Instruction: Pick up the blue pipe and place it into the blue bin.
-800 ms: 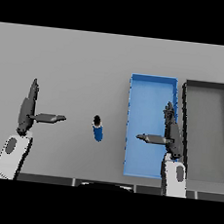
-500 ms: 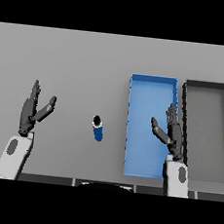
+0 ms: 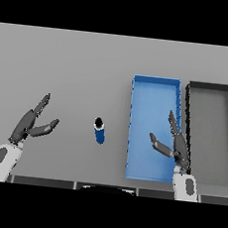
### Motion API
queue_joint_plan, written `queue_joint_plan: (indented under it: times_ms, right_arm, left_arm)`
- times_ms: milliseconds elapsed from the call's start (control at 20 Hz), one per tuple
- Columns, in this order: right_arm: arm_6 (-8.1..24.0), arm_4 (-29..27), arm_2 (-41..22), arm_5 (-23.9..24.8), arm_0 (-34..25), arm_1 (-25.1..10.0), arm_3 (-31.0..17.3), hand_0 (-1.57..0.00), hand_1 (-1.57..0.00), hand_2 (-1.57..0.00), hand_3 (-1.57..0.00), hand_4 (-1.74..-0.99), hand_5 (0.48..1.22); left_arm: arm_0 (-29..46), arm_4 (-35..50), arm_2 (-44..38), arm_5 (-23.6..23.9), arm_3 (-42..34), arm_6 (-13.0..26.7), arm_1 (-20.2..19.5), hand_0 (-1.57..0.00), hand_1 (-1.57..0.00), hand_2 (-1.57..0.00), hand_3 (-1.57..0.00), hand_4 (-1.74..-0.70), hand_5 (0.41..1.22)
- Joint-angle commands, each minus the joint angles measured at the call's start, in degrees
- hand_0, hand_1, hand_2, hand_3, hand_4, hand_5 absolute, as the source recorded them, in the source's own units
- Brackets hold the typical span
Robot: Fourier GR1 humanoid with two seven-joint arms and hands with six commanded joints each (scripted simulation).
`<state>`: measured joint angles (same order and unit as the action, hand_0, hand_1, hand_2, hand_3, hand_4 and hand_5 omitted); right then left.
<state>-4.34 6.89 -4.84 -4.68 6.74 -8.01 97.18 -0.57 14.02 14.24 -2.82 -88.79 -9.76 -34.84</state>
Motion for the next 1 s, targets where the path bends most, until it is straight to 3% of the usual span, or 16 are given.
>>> queue_joint_plan:
  times_ms: [0,250,400,650,900,950]
  right_arm:
    - [0.6,-0.2,0.1,-0.1,0.1,-0.2,0.6,0.00,0.00,0.00,0.00,-1.216,0.587]
    - [-2.1,-1.1,0.6,-0.9,-0.2,-0.9,0.8,0.00,0.00,0.00,0.00,-1.225,0.603]
    - [-1.8,-0.7,0.5,-0.9,-0.8,-0.9,-0.1,0.00,0.00,0.00,0.00,-1.239,0.606]
    - [-2.7,-0.8,0.4,-0.9,-0.5,-0.5,0.4,0.00,0.00,0.00,0.00,-1.262,0.617]
    - [-0.6,-0.9,0.3,-0.6,-0.7,0.0,0.8,0.00,0.00,0.00,0.00,-1.271,0.616]
    - [-1.4,-1.3,0.6,-0.9,0.3,-0.4,1.4,0.00,0.00,0.00,0.00,-1.275,0.615]
  left_arm:
    - [0.2,-0.7,1.1,-1.3,-0.3,-0.1,-0.5,0.00,0.00,0.00,0.00,-1.02,0.587]
    - [0.3,-1.6,6.1,-6.5,-5.5,5.1,-2.3,0.00,0.00,0.00,0.00,-1.04,0.532]
    - [0.2,-2.2,9.5,-7.9,-7.8,8.4,-1.2,0.00,0.00,0.00,0.00,-1.08,0.488]
    - [-1.2,-5.5,14.1,-9.0,-6.7,8.8,2.9,0.00,0.00,0.00,0.00,-1.10,0.447]
    - [-4.6,-7.1,16.6,-8.9,-2.6,9.5,8.5,0.00,0.00,0.00,0.00,-1.12,0.446]
    - [-4.9,-7.4,16.8,-8.9,-1.9,9.1,9.2,0.00,0.00,0.00,0.00,-1.12,0.446]
